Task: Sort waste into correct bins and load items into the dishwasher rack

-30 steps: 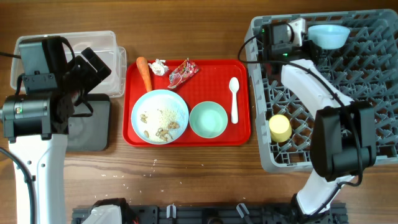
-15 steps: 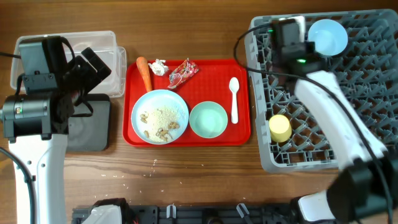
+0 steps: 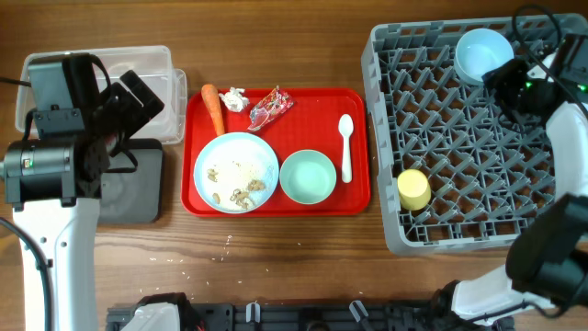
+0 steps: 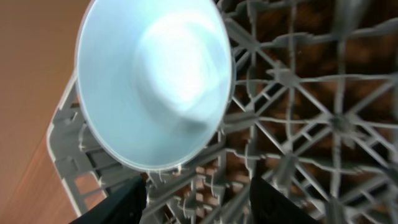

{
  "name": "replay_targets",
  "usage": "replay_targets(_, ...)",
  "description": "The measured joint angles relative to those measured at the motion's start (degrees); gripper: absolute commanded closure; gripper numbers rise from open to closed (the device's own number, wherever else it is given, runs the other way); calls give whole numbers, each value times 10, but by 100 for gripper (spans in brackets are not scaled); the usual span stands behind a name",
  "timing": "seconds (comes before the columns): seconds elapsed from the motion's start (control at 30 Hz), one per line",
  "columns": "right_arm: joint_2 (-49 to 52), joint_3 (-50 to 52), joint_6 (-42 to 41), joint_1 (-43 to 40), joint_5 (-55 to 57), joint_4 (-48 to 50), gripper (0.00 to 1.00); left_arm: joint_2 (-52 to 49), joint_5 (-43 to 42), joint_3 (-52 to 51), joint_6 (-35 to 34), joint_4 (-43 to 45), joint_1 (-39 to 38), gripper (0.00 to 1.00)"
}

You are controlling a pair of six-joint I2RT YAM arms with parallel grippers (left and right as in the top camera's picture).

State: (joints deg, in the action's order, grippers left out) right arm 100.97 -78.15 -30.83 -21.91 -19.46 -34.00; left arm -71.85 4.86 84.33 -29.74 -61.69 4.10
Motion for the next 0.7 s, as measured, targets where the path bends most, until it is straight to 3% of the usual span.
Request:
replay_targets(0.1,32,0,-20,0,-10,10,64,0,0,0,0,0,0,0)
replay_targets(0.17,41,0,-32,0,-6,12,89,0,0,0,0,0,0,0)
replay_targets(0.2,41,0,-38,0,1,13,96,0,0,0,0,0,0,0)
replay_targets(0.43,27,0,-24,-3,37,7,96,0,0,0,0,0,0,0)
replay_targets(0.7,-177,0,26,-3,184,-74,96,0,0,0,0,0,0,0)
